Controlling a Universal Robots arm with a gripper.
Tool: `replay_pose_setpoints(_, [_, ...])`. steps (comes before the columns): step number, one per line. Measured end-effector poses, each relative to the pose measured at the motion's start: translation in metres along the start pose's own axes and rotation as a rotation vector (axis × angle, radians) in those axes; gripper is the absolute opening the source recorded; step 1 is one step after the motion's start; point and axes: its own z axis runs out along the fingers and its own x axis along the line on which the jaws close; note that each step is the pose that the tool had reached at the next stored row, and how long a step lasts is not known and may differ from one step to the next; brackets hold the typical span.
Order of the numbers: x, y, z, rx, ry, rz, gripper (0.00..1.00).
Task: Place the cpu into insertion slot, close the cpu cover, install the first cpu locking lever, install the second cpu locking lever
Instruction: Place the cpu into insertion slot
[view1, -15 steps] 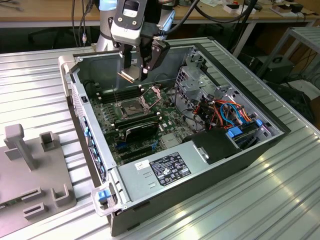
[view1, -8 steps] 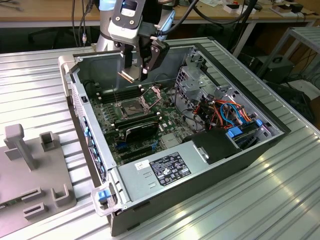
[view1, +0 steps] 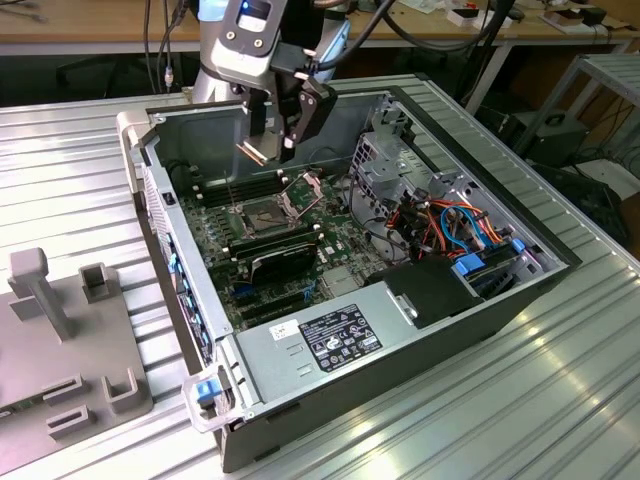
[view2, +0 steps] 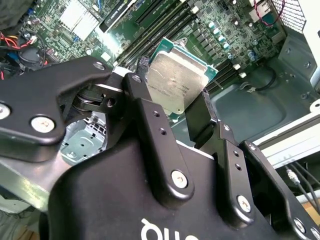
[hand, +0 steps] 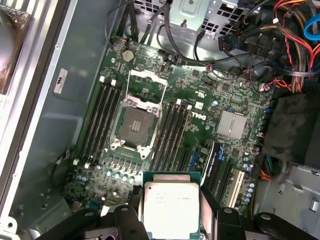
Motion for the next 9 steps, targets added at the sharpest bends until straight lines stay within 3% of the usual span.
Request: replay_pose_setpoints(9, [-0.0001, 0.0003, 0.0001, 0.0011, -0.0021, 0.048, 0.55])
